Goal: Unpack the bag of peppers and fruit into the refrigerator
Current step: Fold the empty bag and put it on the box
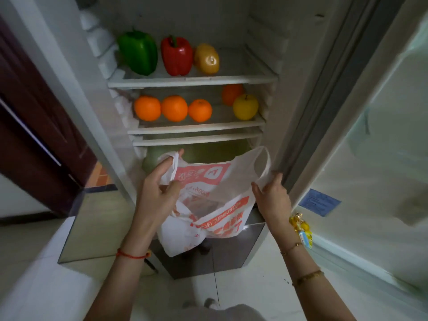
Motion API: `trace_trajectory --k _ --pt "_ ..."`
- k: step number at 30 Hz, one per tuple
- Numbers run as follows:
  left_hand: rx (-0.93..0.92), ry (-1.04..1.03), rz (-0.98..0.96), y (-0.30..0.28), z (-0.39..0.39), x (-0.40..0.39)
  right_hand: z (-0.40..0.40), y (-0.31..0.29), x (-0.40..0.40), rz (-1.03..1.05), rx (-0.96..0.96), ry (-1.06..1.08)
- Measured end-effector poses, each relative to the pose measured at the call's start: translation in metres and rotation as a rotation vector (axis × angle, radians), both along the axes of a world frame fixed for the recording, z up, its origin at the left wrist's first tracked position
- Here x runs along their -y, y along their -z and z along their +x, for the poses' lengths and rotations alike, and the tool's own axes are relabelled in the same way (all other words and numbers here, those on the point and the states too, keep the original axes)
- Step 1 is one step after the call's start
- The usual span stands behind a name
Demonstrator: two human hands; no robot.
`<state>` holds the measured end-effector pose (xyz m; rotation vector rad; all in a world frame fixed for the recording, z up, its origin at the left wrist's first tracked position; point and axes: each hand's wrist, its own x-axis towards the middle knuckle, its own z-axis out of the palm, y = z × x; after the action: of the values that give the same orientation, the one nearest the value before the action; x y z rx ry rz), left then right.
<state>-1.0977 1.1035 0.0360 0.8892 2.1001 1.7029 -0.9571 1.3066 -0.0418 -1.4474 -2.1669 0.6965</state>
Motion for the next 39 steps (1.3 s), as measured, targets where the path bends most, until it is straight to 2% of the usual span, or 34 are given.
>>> trace_trajectory --k 7,14,20,24,27,32,36,39 --pt "-0.035 -0.237 -0.100 -0.001 -0.006 0.044 -0.036 0.006 0.005 -0.061 0.032 -0.188" --pt "-0.086 -0.503 -0.164 0.002 -0.008 0.089 -0.081 0.005 0.050 -0.060 0.096 -0.660" --pt "-0.122 -0.671 -0.148 0.004 -0.011 0.133 -0.119 0.014 0.098 -0.168 0.188 -0.981" --pt "-0.018 -0.838 -0.238 0.011 -0.028 0.158 -0.144 0.022 0.129 -0.270 0.190 -1.119" --pt "-0.054 -0.914 -0.250 0.021 -0.045 0.177 -0.171 0.034 0.152 -0.349 0.184 -1.197" --pt "-0.139 -0.990 -0.386 0.053 -0.096 0.213 -0.232 0.057 0.192 -0.382 0.176 -1.248" --pt "-0.196 -0.962 -0.418 0.075 -0.145 0.245 -0.287 0.064 0.224 -0.293 0.238 -1.215" --pt "-0.277 -0.902 -0.410 0.083 -0.185 0.263 -0.323 0.067 0.241 -0.320 0.219 -1.162"
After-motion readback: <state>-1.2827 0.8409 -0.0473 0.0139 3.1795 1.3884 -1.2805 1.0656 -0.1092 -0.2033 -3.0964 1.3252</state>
